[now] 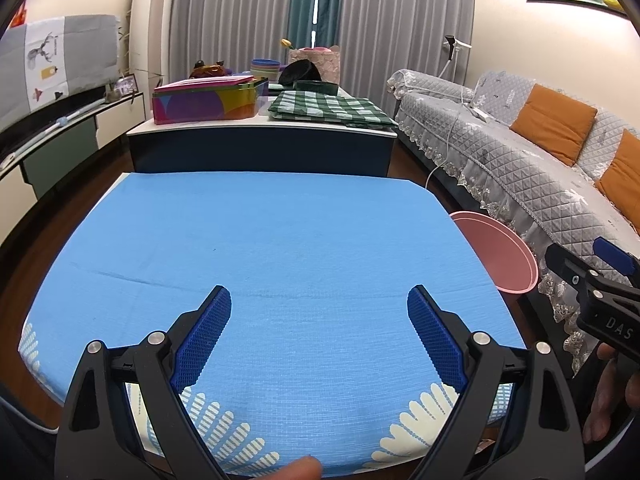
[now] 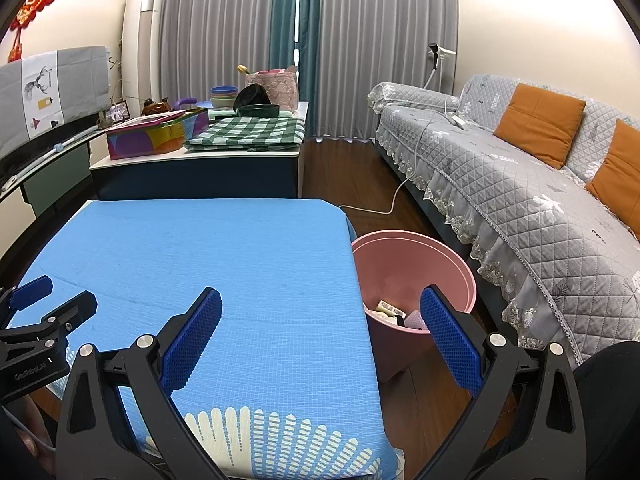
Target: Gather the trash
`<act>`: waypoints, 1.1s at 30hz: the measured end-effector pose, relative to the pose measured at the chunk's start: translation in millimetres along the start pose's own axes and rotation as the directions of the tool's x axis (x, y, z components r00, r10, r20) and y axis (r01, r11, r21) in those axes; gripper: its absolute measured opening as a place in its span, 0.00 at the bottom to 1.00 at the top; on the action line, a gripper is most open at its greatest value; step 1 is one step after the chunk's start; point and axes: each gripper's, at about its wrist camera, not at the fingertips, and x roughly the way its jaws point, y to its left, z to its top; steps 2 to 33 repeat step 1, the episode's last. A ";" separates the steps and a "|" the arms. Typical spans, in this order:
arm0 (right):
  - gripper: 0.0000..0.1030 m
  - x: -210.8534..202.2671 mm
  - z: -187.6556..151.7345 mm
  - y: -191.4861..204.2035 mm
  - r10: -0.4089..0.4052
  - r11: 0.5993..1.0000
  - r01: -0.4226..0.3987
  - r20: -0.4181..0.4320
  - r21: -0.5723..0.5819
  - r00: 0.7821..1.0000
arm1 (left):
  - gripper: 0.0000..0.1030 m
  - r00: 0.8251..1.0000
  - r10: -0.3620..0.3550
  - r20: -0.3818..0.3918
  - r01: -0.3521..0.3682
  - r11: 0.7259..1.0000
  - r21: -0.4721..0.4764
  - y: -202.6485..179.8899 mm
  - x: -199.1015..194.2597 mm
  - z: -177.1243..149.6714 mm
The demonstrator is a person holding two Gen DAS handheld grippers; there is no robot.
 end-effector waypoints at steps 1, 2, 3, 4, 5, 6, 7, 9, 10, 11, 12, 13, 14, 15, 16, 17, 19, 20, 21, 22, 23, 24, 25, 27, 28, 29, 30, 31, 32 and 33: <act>0.95 -0.3 -0.1 -0.1 0.000 1.000 0.000 -0.001 0.001 1.000 | 0.85 1.000 0.001 -0.001 -0.001 1.000 0.001 -0.5 0.0 0.0; 0.95 -0.3 -0.1 -0.1 0.000 1.000 0.000 -0.001 0.001 1.000 | 0.85 1.000 0.001 -0.001 -0.001 1.000 0.001 -0.5 0.0 0.0; 0.95 -0.3 -0.1 -0.1 0.000 1.000 0.000 -0.001 0.001 1.000 | 0.85 1.000 0.001 -0.001 -0.001 1.000 0.001 -0.5 0.0 0.0; 0.95 -0.3 -0.1 -0.1 0.000 1.000 0.000 -0.001 0.001 1.000 | 0.85 1.000 0.001 -0.001 -0.001 1.000 0.001 -0.5 0.0 0.0; 0.95 -0.3 -0.1 -0.1 0.000 1.000 0.000 -0.001 0.001 1.000 | 0.85 1.000 0.001 -0.001 -0.001 1.000 0.001 -0.5 0.0 0.0; 0.95 -0.3 -0.1 -0.1 0.000 1.000 0.000 -0.001 0.001 1.000 | 0.85 1.000 0.001 -0.001 -0.001 1.000 0.001 -0.5 0.0 0.0; 0.95 -0.3 -0.1 -0.1 0.000 1.000 0.000 -0.001 0.001 1.000 | 0.85 1.000 0.001 -0.001 -0.001 1.000 0.001 -0.5 0.0 0.0; 0.95 -0.3 -0.1 -0.1 0.000 1.000 0.000 -0.001 0.001 1.000 | 0.85 1.000 0.001 -0.001 -0.001 1.000 0.001 -0.5 0.0 0.0; 0.95 -0.3 -0.1 -0.1 0.000 1.000 0.000 -0.001 0.001 1.000 | 0.85 1.000 0.001 -0.001 -0.001 1.000 0.001 -0.5 0.0 0.0; 0.95 -0.3 -0.1 -0.1 0.000 1.000 0.000 -0.001 0.001 1.000 | 0.85 1.000 0.001 -0.001 -0.001 1.000 0.001 -0.5 0.0 0.0; 0.95 -0.3 -0.1 -0.1 0.000 1.000 0.000 -0.001 0.001 1.000 | 0.85 1.000 0.001 -0.001 -0.001 1.000 0.001 -0.5 0.0 0.0; 0.95 -0.3 -0.1 -0.1 0.000 1.000 0.000 -0.001 0.001 1.000 | 0.85 1.000 0.001 -0.001 -0.001 1.000 0.001 -0.5 0.0 0.0; 0.95 -0.3 -0.1 -0.1 0.000 1.000 0.000 -0.001 0.001 1.000 | 0.85 1.000 0.001 -0.001 -0.001 1.000 0.001 -0.5 0.0 0.0; 0.95 -0.3 -0.1 -0.1 0.000 1.000 0.000 -0.001 0.001 1.000 | 0.85 1.000 0.001 -0.001 -0.001 1.000 0.001 -0.5 0.0 0.0; 0.95 -0.3 -0.1 -0.1 0.000 1.000 0.000 -0.001 0.001 1.000 | 0.85 1.000 0.001 -0.001 -0.001 1.000 0.001 -0.5 0.0 0.0; 0.95 -0.3 -0.1 -0.1 0.000 1.000 0.000 -0.001 0.001 1.000 | 0.85 1.000 0.001 -0.001 -0.001 1.000 0.001 -0.5 0.0 0.0; 0.95 -0.3 -0.1 -0.1 0.000 1.000 0.000 -0.001 0.001 1.000 | 0.85 1.000 0.001 -0.001 -0.001 1.000 0.001 -0.5 0.0 0.0; 0.95 -0.3 -0.1 -0.1 0.000 1.000 0.000 -0.001 0.001 1.000 | 0.85 1.000 0.001 -0.001 -0.001 1.000 0.001 -0.5 0.0 0.0; 0.95 -0.3 -0.1 -0.1 0.000 1.000 0.000 -0.001 0.001 1.000 | 0.85 1.000 0.001 -0.001 -0.001 1.000 0.001 -0.5 0.0 0.0; 0.95 -0.3 -0.1 -0.1 0.000 1.000 0.000 -0.001 0.001 1.000 | 0.85 1.000 0.001 -0.001 -0.001 1.000 0.001 -0.5 0.0 0.0; 0.95 -0.3 -0.1 -0.1 0.000 1.000 0.000 -0.001 0.001 1.000 | 0.85 1.000 0.001 -0.001 -0.001 1.000 0.001 -0.5 0.0 0.0; 0.95 -0.3 -0.1 -0.1 0.000 1.000 0.000 -0.001 0.001 1.000 | 0.85 1.000 0.001 -0.001 -0.001 1.000 0.001 -0.5 0.0 0.0; 0.95 -0.3 -0.1 -0.1 0.000 1.000 0.000 -0.001 0.001 1.000 | 0.85 1.000 0.001 -0.001 -0.001 1.000 0.001 -0.5 0.0 0.0; 0.95 -0.3 -0.1 -0.1 0.000 1.000 0.000 -0.001 0.001 1.000 | 0.85 1.000 0.001 -0.001 -0.001 1.000 0.001 -0.5 0.0 0.0; 0.95 -0.3 -0.1 -0.1 0.000 1.000 0.000 -0.001 0.001 1.000 | 0.85 1.000 0.001 -0.001 -0.001 1.000 0.001 -0.5 0.0 0.0; 0.95 -0.3 -0.1 -0.1 0.000 1.000 0.000 -0.001 0.001 1.000 | 0.85 1.000 0.001 -0.001 -0.001 1.000 0.001 -0.5 0.0 0.0; 0.95 -0.3 -0.1 -0.1 0.000 1.000 0.000 -0.001 0.001 1.000 | 0.85 1.000 0.001 -0.001 -0.001 1.000 0.001 -0.5 0.0 0.0; 0.95 -0.3 -0.1 -0.1 0.000 1.000 0.000 -0.001 0.001 1.000 | 0.85 1.000 0.001 -0.001 -0.001 1.000 0.001 -0.5 0.0 0.0; 0.95 -0.3 -0.1 -0.1 0.000 1.000 0.000 -0.001 0.001 1.000 | 0.85 1.000 0.001 -0.001 -0.001 1.000 0.001 -0.5 0.0 0.0; 0.95 -0.3 -0.1 -0.1 0.000 1.000 0.000 -0.001 0.001 1.000 | 0.85 1.000 0.001 -0.001 -0.001 1.000 0.001 -0.5 0.0 0.0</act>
